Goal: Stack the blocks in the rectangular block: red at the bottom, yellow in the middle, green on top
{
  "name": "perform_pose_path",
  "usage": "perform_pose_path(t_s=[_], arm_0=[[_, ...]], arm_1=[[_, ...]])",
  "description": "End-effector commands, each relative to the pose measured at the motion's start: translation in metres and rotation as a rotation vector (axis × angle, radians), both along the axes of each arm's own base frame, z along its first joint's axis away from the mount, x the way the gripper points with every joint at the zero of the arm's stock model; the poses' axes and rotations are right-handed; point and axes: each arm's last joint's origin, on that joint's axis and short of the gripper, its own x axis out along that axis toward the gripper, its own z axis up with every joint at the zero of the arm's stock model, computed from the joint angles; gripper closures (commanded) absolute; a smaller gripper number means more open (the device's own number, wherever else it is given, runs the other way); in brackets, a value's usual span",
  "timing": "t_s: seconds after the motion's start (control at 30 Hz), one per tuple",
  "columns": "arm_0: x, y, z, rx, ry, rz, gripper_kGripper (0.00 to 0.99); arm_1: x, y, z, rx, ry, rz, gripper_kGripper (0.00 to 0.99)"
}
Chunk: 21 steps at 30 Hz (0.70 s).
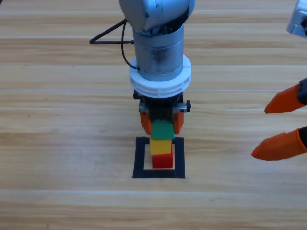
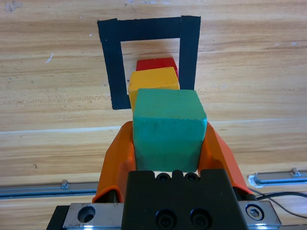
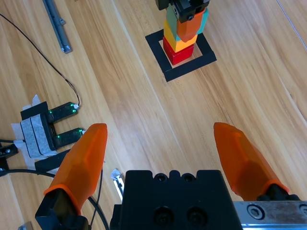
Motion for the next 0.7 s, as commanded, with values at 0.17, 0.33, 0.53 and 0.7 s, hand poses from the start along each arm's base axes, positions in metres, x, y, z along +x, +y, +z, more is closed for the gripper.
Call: perform_pose_path(t_s=[0.17, 0.33, 0.53, 0.7], arm_0=[[0.005, -0.003, -0.035, 0.089, 0.043, 0.015, 0.99], [0.006, -0.005, -0.041, 0.099, 0.051, 0.013, 0.99], [0.007, -0.006, -0.045, 0.105, 0.056, 0.013, 0.99], [0.005, -0.003, -0.034, 0.087, 0.041, 0.012, 0.867]], arm_1=[[0.012, 0.003, -0.014, -0.042, 0.047, -0.01, 0.013], [0.012, 0.003, -0.014, -0.041, 0.048, -0.009, 0.013], [0.012, 0.003, -0.014, -0.041, 0.048, -0.009, 0.013], [0.012, 0.003, -0.014, -0.043, 0.05, -0.009, 0.013]])
